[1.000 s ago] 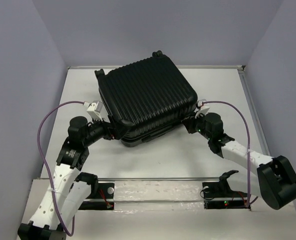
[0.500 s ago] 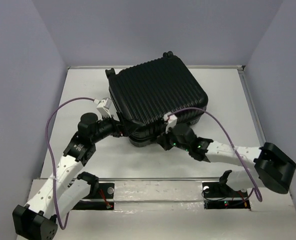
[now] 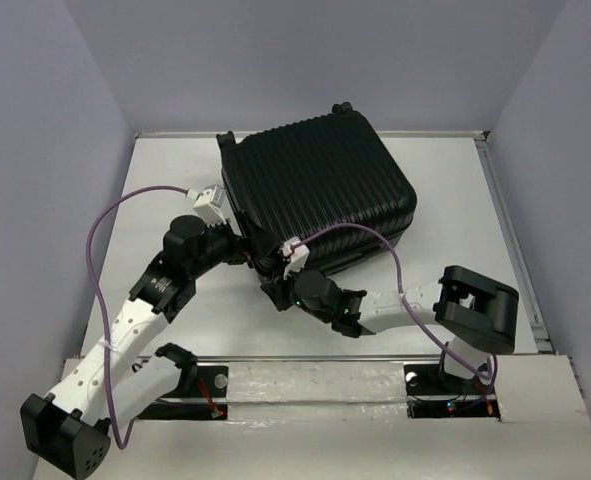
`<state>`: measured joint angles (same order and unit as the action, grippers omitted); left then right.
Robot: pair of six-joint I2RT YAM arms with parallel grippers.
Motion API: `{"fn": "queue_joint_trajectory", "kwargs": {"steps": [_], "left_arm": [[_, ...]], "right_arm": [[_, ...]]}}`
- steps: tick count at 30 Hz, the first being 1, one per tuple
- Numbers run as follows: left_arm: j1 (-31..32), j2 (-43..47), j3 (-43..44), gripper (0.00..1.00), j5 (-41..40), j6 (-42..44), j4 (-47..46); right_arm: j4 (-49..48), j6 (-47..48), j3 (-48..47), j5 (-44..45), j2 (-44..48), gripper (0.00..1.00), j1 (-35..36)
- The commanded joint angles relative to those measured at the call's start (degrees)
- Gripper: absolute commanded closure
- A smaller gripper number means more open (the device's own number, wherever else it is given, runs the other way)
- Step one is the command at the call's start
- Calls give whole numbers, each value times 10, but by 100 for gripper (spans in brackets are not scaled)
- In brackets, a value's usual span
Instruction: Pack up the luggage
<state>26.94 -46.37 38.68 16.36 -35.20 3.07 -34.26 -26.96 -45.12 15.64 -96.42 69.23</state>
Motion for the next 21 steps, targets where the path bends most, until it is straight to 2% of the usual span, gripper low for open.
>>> {"fn": "queue_joint_trajectory", "kwargs": {"steps": [1, 7, 11, 16, 18, 21], "left_arm": [[17, -49, 105, 1, -39, -13, -60], [-36, -138, 229, 1, -90, 2, -32], [-88, -169, 267, 1, -133, 24, -32], [-184, -244, 271, 1, -101, 15, -33], [-201, -285, 266, 1, -52, 4, -43], [-225, -335, 257, 1, 22, -43, -108]], "right_arm": [[-77, -11, 60, -90, 57, 93, 69], [-27, -53, 141, -41, 145, 93, 69], [8, -72, 183, -17, 193, 93, 69], [60, -92, 195, -9, 224, 93, 69], [73, -99, 202, -6, 239, 93, 69], [97, -99, 208, -6, 254, 93, 69]]}}
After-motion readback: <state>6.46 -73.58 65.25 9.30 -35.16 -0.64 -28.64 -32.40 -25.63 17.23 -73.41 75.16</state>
